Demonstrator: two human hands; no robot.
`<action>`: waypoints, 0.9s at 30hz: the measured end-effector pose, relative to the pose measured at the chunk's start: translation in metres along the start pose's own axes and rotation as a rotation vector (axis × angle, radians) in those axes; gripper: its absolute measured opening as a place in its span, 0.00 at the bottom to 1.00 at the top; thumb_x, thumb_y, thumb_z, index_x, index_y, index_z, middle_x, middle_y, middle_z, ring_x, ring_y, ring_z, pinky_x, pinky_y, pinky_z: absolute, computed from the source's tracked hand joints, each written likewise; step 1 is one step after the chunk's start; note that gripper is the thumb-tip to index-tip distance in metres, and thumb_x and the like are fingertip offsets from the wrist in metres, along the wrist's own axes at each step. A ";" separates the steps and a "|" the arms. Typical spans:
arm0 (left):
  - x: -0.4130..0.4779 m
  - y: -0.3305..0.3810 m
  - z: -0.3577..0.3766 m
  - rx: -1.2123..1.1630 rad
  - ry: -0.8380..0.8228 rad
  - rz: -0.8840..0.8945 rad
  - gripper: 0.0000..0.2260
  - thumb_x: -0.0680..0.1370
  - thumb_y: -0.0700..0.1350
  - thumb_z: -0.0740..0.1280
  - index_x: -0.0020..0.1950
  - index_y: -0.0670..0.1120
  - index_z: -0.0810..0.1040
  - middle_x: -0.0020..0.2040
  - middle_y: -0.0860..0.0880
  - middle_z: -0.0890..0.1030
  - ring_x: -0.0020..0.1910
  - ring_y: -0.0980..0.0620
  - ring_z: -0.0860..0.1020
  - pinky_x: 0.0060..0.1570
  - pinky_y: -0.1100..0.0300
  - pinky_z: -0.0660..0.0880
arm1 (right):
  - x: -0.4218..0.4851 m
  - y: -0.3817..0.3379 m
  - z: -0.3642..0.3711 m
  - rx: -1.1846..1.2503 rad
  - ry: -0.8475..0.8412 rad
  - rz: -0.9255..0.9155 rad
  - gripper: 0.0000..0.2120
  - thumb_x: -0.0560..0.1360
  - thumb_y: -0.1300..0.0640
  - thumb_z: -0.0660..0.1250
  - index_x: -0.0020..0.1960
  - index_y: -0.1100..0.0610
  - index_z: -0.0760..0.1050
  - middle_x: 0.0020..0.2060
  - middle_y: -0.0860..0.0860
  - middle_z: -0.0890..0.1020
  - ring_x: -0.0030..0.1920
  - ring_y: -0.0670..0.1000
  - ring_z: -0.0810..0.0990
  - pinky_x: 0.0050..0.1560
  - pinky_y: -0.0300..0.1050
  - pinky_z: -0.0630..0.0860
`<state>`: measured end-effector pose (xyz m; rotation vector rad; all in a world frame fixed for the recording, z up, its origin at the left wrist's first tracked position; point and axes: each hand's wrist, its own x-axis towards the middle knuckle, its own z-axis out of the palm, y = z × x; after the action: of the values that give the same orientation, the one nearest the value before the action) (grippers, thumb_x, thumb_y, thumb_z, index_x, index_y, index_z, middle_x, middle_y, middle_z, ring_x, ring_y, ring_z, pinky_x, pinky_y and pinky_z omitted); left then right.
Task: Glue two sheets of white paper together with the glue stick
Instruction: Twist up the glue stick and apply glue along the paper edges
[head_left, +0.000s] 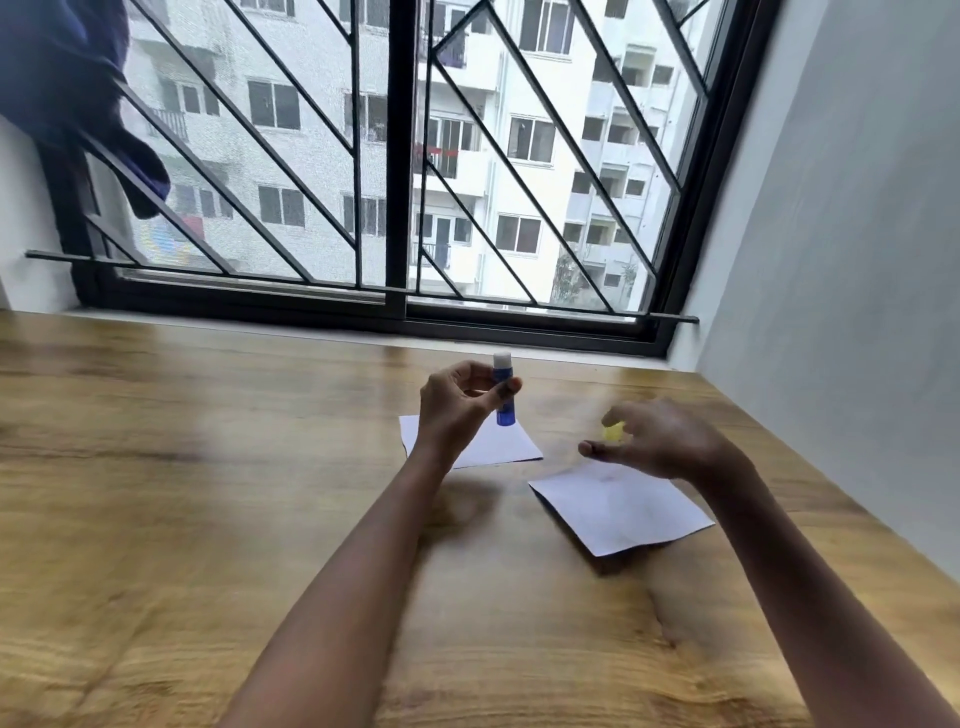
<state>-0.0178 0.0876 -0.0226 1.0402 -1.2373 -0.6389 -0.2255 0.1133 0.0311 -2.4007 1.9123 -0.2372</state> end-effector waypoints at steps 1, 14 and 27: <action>-0.001 0.000 -0.001 -0.007 -0.002 -0.001 0.08 0.66 0.47 0.77 0.40 0.50 0.80 0.39 0.51 0.84 0.41 0.52 0.83 0.51 0.51 0.79 | 0.000 -0.001 0.000 0.062 0.052 -0.021 0.26 0.72 0.39 0.66 0.61 0.56 0.75 0.60 0.54 0.79 0.61 0.54 0.75 0.59 0.48 0.73; -0.013 0.015 0.011 -0.227 0.003 -0.061 0.03 0.69 0.42 0.74 0.40 0.47 0.81 0.35 0.53 0.84 0.36 0.58 0.81 0.40 0.66 0.76 | 0.011 -0.023 0.031 0.893 0.065 -0.209 0.18 0.68 0.49 0.74 0.55 0.57 0.78 0.44 0.55 0.85 0.45 0.50 0.84 0.44 0.40 0.78; -0.010 0.015 0.022 -0.525 0.154 -0.223 0.06 0.70 0.42 0.72 0.42 0.41 0.79 0.35 0.47 0.83 0.36 0.51 0.82 0.41 0.62 0.76 | 0.018 -0.050 0.053 1.339 0.219 -0.117 0.09 0.70 0.57 0.74 0.49 0.55 0.79 0.41 0.54 0.85 0.42 0.49 0.83 0.49 0.46 0.79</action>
<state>-0.0431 0.0958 -0.0139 0.7688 -0.7621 -0.9754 -0.1647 0.1045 -0.0124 -1.5193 0.9830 -1.3036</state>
